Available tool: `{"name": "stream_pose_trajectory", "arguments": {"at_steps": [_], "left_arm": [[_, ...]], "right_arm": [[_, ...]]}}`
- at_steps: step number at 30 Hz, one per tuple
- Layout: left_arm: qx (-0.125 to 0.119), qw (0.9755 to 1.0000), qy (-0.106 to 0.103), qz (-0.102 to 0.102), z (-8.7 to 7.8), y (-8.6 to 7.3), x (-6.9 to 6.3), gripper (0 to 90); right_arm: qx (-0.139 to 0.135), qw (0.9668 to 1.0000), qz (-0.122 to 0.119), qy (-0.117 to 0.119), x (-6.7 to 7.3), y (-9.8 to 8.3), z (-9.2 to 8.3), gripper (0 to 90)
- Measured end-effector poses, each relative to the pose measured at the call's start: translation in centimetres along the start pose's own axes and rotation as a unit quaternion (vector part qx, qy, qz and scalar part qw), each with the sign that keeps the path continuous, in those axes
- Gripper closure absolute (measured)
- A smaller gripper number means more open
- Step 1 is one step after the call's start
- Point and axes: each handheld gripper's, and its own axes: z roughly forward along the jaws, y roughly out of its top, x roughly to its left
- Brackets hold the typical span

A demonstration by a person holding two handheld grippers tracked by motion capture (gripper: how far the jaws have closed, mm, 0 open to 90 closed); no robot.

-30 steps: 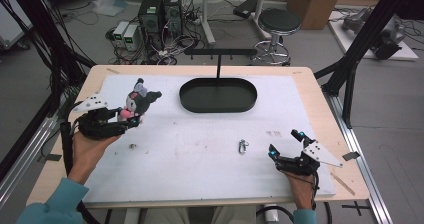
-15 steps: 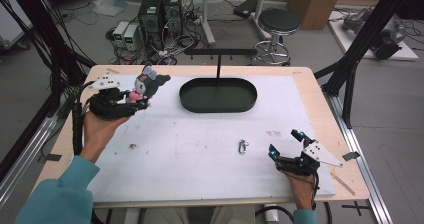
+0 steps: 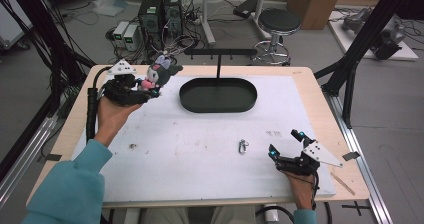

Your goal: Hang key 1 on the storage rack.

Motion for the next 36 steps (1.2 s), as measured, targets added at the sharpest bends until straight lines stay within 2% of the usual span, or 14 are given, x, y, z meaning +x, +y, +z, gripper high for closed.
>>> {"name": "stream_pose_trajectory", "arguments": {"at_steps": [4, 9, 16, 36], "left_arm": [[0.003, 1.0, 0.001, -0.005, 0.9, 0.6, 0.1, 52.9], [0.005, 1.0, 0.005, 0.003, 2.3, 1.9, -0.1, 52.9], [0.006, 0.9999, 0.008, -0.002, 3.7, 3.1, -0.1, 53.0], [0.017, 0.9997, 0.018, -0.004, 6.4, 5.4, -0.4, 52.9]], "right_arm": [[0.001, 1.0, 0.0, -0.001, 0.0, 0.0, 0.0, 0.7], [0.001, 1.0, 0.002, -0.001, 0.0, 0.0, 0.0, 0.7], [0.0, 1.0, 0.002, -0.002, 0.1, 0.0, 0.0, 0.7], [-0.002, 1.0, -0.001, -0.002, 0.1, 0.0, 0.0, 0.7]]}}
